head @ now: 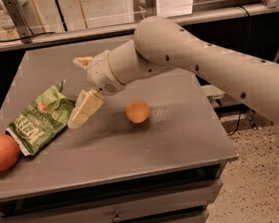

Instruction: Move green jalapeno chip bag near apple

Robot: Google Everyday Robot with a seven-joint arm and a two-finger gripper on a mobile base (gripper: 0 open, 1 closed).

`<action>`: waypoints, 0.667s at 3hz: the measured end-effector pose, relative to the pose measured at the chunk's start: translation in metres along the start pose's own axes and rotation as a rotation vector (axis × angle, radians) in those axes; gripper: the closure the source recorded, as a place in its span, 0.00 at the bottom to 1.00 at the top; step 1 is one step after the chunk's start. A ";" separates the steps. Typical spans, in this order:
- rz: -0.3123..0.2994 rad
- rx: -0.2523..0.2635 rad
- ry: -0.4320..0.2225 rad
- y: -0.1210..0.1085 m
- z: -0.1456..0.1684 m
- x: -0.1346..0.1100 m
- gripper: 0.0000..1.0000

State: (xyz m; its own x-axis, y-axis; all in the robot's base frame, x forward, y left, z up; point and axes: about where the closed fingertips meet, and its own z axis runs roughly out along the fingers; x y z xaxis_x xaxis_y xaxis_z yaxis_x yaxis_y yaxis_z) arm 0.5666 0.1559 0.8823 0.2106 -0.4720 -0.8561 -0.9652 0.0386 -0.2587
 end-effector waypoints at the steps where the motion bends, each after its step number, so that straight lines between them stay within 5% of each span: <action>1: 0.051 0.097 -0.004 -0.039 -0.019 0.013 0.00; 2: 0.144 0.226 -0.027 -0.084 -0.044 0.035 0.00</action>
Offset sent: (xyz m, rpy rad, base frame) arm 0.1439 -0.1131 0.0194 0.1903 0.0386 -0.4654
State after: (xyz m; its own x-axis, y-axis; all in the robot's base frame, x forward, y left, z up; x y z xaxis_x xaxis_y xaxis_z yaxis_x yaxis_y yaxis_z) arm 0.6481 0.0974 0.8941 0.0804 -0.4239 -0.9022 -0.9269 0.3011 -0.2241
